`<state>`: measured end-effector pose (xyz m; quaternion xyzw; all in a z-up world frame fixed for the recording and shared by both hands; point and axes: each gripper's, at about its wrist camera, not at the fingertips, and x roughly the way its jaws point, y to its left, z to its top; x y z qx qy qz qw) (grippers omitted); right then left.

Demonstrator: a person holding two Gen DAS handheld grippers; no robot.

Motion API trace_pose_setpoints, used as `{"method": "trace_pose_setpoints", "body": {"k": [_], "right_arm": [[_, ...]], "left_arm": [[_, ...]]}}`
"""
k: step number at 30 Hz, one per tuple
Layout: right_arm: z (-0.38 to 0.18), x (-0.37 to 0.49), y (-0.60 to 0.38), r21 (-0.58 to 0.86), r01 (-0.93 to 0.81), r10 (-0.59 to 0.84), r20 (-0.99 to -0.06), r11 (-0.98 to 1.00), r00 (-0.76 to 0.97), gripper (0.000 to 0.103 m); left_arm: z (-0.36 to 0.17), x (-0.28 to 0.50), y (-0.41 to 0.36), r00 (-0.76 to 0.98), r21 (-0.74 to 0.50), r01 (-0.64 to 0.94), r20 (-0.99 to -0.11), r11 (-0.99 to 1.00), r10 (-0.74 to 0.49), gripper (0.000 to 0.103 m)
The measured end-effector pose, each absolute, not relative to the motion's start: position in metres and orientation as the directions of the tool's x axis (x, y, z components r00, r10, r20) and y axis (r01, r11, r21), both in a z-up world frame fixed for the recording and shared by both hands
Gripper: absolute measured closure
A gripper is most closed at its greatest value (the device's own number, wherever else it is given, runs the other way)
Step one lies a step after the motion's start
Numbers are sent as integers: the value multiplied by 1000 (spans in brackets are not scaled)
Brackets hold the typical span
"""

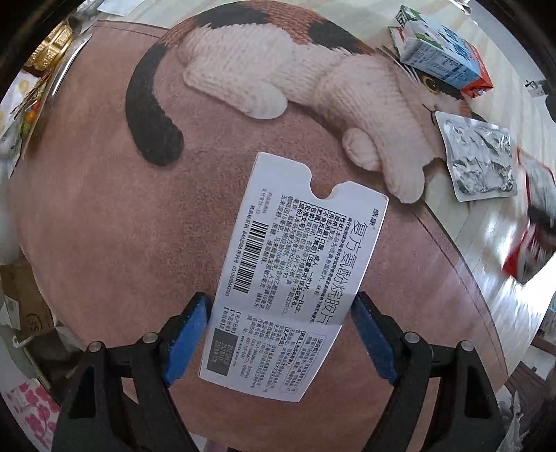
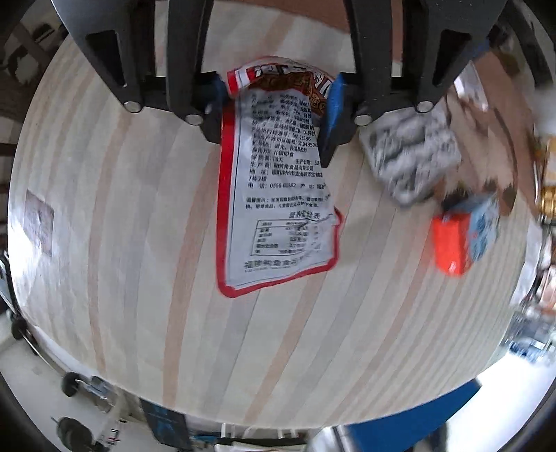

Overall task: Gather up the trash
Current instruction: 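Grasp the white medicine leaflet with the left tool while the right tool grasps the red-edged snack wrapper, then lift the leaflet and wrapper and turn toward the trash bin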

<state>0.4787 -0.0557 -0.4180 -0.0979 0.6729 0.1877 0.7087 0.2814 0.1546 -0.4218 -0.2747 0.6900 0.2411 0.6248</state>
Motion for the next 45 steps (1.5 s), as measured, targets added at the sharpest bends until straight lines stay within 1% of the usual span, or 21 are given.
{"method": "trace_pose_setpoints", "body": {"k": [2, 6, 9, 11, 13, 15, 18, 21, 22, 23, 24, 26, 27, 31, 34, 36, 44, 45], "right_arm": [[-420, 455, -60, 131, -448, 130, -991, 884, -33, 64], [-429, 404, -71, 145, -541, 85, -987, 828, -134, 64], [-436, 381, -79, 156, -546, 72, -982, 823, -172, 64], [-438, 377, -84, 141, -538, 68, -986, 831, -155, 61], [-442, 374, -81, 117, -532, 51, -989, 839, -136, 59], [-444, 373, -81, 106, -525, 46, -991, 845, -127, 54], [-444, 373, -75, 78, -536, 19, -993, 840, -114, 52], [-448, 363, -60, 47, -562, 0, -997, 826, -83, 51], [-448, 359, -57, 42, -565, -1, -997, 824, -75, 52], [-448, 356, -57, 36, -571, -2, -998, 820, -66, 53], [-449, 354, -56, 34, -575, 0, -998, 817, -60, 54], [-443, 337, -60, 59, -575, 32, -998, 816, -58, 64], [-443, 331, -59, 69, -575, 42, -997, 815, -61, 67], [-430, 324, -53, 88, -586, 70, -996, 806, -52, 75], [-417, 319, -54, 113, -585, 99, -993, 803, -56, 82], [-412, 315, -51, 135, -583, 123, -991, 801, -61, 84], [-376, 298, -50, 184, -594, 200, -979, 783, -39, 84], [-371, 309, -52, 189, -595, 210, -977, 781, -35, 84]], "left_arm": [[-421, 282, 152, -69, -9, -677, -995, 736, -75, 21], [-417, 280, 144, -70, -9, -670, -995, 742, -75, 21], [-419, 278, 138, -89, -14, -665, -991, 746, -98, 21], [-426, 273, 129, -97, -20, -671, -989, 741, -115, 21], [-426, 272, 121, -104, -8, -663, -989, 749, -103, 21], [-425, 268, 117, -96, 0, -669, -992, 743, -87, 21], [-426, 265, 115, -93, -7, -677, -991, 736, -95, 21], [-424, 264, 111, -71, -9, -659, -995, 752, -74, 24], [-421, 261, 111, -63, -10, -654, -996, 756, -68, 30], [-418, 260, 107, -49, -9, -645, -997, 764, -53, 33], [-416, 260, 103, -50, 0, -637, -998, 771, -42, 33], [-412, 257, 97, -47, -1, -628, -998, 778, -39, 33], [-412, 256, 95, -46, -3, -628, -998, 778, -41, 33], [-406, 248, 84, -30, -12, -631, -999, 776, -40, 33], [-387, 241, 85, -6, -19, -635, -1000, 773, -29, 33], [-375, 230, 88, 18, -30, -640, -1000, 767, -24, 33], [-322, 193, 85, 131, -61, -661, -991, 748, 35, 33], [-317, 188, 85, 142, -64, -661, -989, 747, 41, 33]]}}
